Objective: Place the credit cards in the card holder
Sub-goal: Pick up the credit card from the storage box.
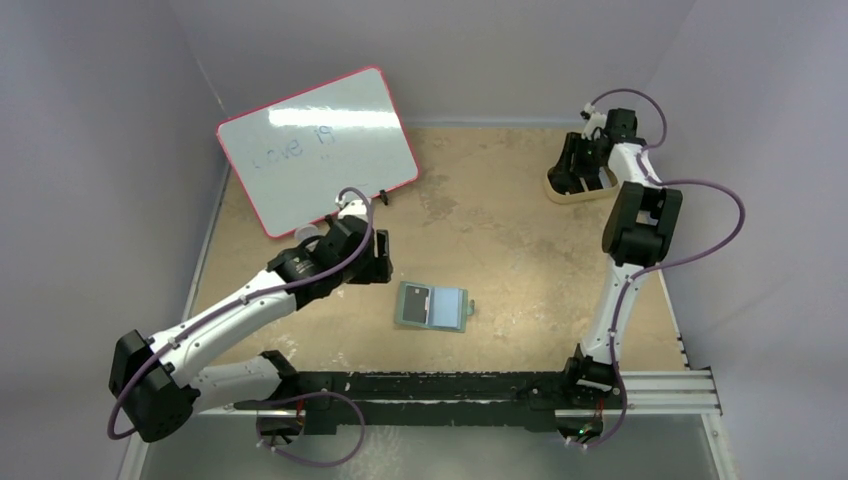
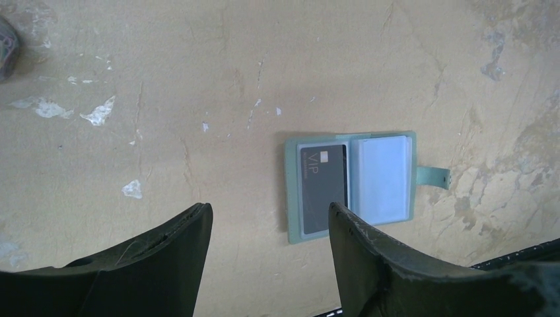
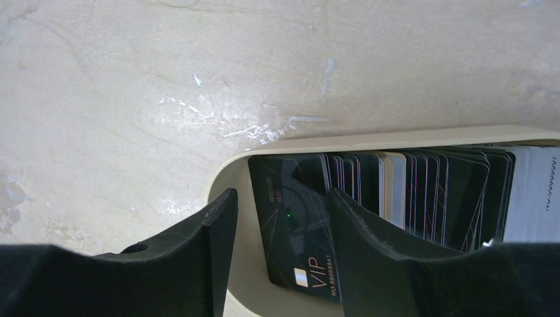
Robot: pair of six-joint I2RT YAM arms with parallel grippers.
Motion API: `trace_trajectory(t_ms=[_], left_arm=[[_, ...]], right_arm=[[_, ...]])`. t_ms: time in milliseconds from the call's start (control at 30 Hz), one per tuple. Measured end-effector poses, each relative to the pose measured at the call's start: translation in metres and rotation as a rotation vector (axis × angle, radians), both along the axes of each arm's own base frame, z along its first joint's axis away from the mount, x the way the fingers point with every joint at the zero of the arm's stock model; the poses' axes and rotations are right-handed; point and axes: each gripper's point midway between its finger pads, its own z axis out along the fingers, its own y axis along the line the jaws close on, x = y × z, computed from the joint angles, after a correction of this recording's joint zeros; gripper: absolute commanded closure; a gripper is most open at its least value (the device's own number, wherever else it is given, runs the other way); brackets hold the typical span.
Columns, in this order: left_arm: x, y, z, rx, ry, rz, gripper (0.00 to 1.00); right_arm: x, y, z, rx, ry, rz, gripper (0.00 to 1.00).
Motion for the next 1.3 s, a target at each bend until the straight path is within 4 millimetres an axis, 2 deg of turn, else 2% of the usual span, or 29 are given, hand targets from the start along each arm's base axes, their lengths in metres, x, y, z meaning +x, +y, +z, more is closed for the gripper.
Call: trace_trajectory(t_ms=[267, 500, 700, 933, 1033, 1167, 1233, 1267, 1300], left_arm=[[0.005, -0.008, -0.005, -0.022, 0.016, 0.013, 0.38], [0.006, -0.012, -0.001, -0.055, 0.010, 0.026, 0.38], [0.005, -0.012, 0.003, -0.083, -0.002, 0.038, 0.38], [0.000, -0.007, -0.001, -0.089, 0.003, 0.046, 0.38], [-0.003, -0.005, -0.003, -0.093, 0.006, 0.051, 0.38], [-0.004, -0.004, -0.005, -0.094, 0.006, 0.052, 0.39], [-0.002, -0.006, -0.007, -0.093, 0.008, 0.052, 0.40], [-0.001, -0.007, -0.008, -0.091, 0.010, 0.052, 0.40], [0.001, -0.009, -0.010, -0.087, 0.014, 0.052, 0.40]], right_arm=[[-0.007, 0.012, -0.001, 0.057, -0.031, 0.045, 0.56], [-0.023, 0.024, -0.001, 0.108, -0.018, 0.064, 0.59], [-0.030, 0.031, 0.011, 0.136, -0.023, 0.057, 0.61], [-0.039, 0.039, 0.022, 0.167, -0.033, 0.066, 0.61], [-0.042, 0.040, 0.020, 0.167, -0.026, 0.066, 0.51], [-0.042, 0.032, 0.013, 0.123, -0.009, 0.028, 0.44], [-0.040, 0.021, 0.011, 0.069, 0.002, -0.005, 0.32], [-0.038, 0.016, 0.011, 0.043, 0.004, -0.023, 0.21], [-0.036, 0.010, 0.012, 0.016, 0.003, -0.039, 0.15]])
